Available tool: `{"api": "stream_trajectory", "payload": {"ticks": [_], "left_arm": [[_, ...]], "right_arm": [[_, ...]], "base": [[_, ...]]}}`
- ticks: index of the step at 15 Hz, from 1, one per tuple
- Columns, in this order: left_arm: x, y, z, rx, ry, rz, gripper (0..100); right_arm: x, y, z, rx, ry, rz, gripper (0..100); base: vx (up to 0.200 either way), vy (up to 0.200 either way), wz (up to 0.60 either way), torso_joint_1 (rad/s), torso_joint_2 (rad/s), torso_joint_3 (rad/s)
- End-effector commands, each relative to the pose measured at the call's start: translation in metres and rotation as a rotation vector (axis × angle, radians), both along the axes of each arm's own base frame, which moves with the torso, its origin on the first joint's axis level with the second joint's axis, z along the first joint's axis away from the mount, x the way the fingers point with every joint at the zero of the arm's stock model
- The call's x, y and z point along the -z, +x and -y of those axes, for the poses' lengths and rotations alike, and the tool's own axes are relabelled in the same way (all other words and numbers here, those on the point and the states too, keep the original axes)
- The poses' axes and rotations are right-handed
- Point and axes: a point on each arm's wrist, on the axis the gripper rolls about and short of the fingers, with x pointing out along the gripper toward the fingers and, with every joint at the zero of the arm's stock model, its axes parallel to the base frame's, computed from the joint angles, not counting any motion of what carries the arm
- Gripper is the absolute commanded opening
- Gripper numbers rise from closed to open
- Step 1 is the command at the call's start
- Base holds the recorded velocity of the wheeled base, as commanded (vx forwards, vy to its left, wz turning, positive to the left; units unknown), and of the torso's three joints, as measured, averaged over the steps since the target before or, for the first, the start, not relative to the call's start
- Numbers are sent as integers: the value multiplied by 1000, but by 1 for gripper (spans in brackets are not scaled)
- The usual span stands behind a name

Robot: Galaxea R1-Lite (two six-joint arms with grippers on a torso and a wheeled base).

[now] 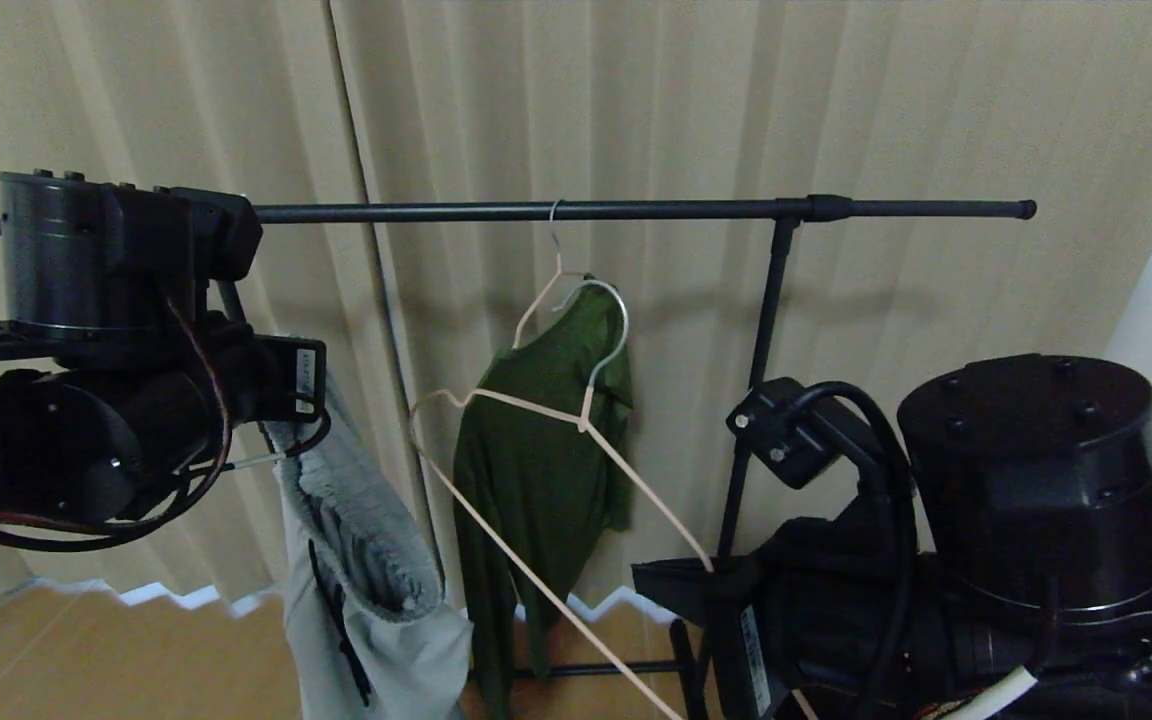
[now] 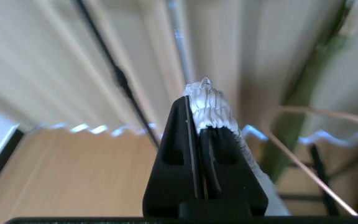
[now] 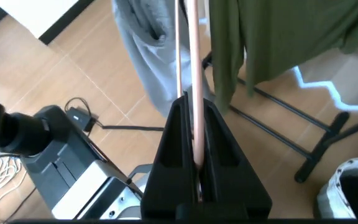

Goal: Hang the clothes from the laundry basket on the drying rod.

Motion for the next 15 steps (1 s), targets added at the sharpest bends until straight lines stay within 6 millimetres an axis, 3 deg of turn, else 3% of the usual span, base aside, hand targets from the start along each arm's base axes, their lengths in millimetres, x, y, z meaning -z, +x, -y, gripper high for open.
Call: {"api": "stream_trajectory", "payload": {"ticks": [1,7,15], "left_arm": [[1,5,0,-34,11,2,0],[12,15,5,-54,46,-32,0],[18,23,11,-73,63,-34,0]], "right_arm": [[2,-6,0,-22,2,-3,0],[-7,-32,12,-88,38,17,0],[-15,-45,12,-137,67,31,0]], "base": [[0,0,0,0,0,0],[0,0,0,0,0,0],[0,0,0,0,0,0]]}}
